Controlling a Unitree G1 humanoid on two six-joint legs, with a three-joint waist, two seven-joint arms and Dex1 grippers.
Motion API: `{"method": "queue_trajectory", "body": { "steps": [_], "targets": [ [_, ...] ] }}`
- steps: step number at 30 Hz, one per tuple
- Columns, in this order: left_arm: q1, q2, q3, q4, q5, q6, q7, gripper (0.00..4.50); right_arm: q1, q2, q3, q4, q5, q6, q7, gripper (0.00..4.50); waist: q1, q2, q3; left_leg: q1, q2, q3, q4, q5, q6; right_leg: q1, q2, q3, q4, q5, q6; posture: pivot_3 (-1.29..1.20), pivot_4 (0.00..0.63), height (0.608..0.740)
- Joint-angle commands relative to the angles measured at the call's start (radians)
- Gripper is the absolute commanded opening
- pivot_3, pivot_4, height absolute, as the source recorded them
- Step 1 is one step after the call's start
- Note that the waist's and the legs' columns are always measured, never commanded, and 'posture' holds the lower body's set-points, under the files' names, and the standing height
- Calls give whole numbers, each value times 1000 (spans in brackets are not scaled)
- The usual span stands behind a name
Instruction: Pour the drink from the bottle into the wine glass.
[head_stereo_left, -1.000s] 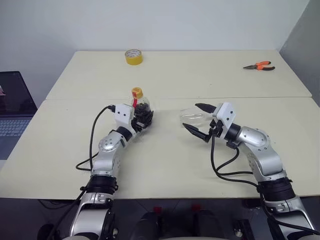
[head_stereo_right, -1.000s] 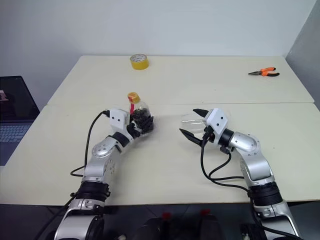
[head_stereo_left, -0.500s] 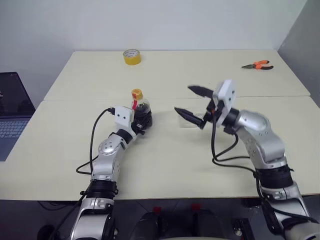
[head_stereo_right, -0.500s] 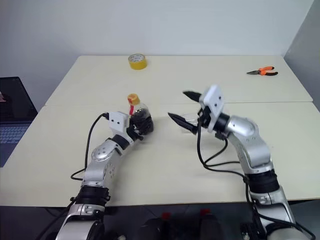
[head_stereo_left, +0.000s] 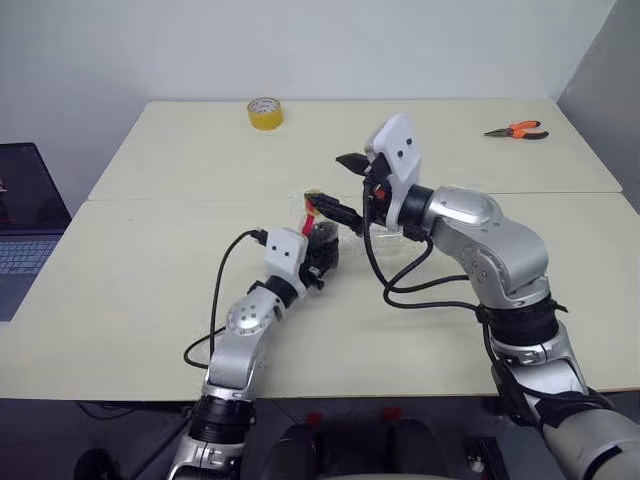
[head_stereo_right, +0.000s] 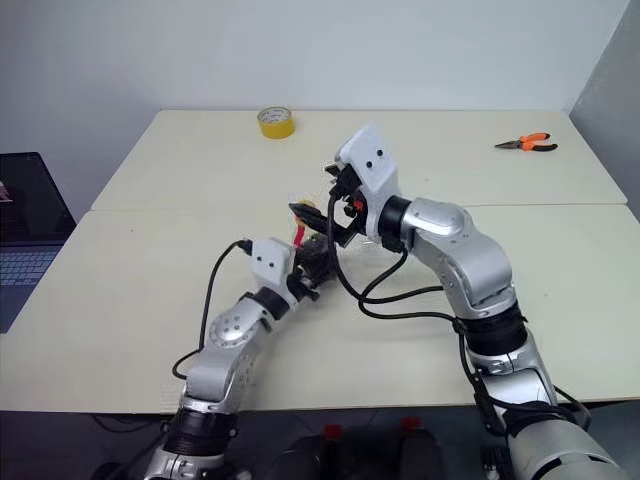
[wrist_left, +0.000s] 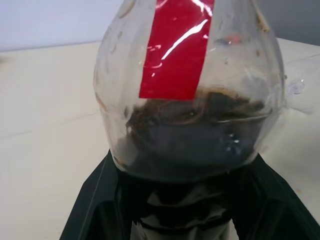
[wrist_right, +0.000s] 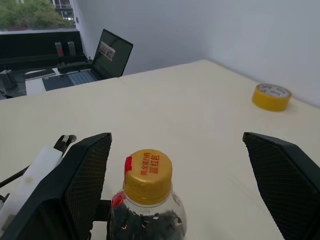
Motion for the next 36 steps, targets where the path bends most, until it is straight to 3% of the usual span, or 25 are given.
{"method": "queue_trajectory", "body": {
  "steps": [1,19,36],
  "targets": [
    [-8,-15,-21,-72,16,-10,20,2066,-32,14,-6,-39,2,33,-26,4500,0,0,0,0,0,0,0,0,0,0,0,0,0,0,0,0,150,740],
    [-15,-9,-20,-71,32,-28,35,2048,-14,119,-17,-12,-4,98,-137,4500,-1,0,0,0,0,0,0,0,0,0,0,0,0,0,0,0,150,740],
    [-12,3,-7,-72,33,-29,39,2048,52,82,-16,-72,10,141,-144,4500,-1,0,0,0,0,0,0,0,0,0,0,0,0,0,0,0,150,740]
  ]
}}
